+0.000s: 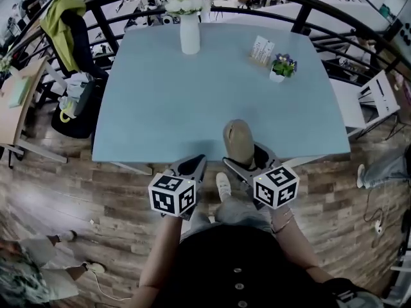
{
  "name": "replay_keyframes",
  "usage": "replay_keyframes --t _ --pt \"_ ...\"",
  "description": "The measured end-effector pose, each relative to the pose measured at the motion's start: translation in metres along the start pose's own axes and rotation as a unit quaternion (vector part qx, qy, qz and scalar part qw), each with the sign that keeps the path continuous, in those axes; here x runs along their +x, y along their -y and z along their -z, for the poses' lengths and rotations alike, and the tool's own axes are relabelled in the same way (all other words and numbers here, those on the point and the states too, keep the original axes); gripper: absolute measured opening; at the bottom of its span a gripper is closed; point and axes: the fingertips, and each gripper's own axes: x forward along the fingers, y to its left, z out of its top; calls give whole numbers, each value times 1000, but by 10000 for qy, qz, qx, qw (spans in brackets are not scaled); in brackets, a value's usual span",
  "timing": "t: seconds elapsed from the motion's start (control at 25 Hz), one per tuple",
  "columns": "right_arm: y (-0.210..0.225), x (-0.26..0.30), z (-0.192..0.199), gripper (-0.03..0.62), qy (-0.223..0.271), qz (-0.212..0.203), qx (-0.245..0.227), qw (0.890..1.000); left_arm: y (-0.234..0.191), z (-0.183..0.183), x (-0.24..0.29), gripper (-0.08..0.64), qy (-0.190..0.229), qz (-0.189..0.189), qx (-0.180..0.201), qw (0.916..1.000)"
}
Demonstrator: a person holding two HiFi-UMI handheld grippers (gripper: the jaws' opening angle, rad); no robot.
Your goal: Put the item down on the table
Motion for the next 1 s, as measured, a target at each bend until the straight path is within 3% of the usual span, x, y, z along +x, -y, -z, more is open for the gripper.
replay_keyframes --t 0.52,0.76,1.0 --pt "70 81 -73 383 -15 -639 -318 9975 -47 -92 63 18 424 -469 -61 9980" --pt "89 102 -88 383 -67 -927 -395 9949 -63 -101 86 18 250 -775 -112 9966" --pt "111 115 -79 383 -270 -1087 -342 9931 -73 -98 106 17 191 -969 -342 9945"
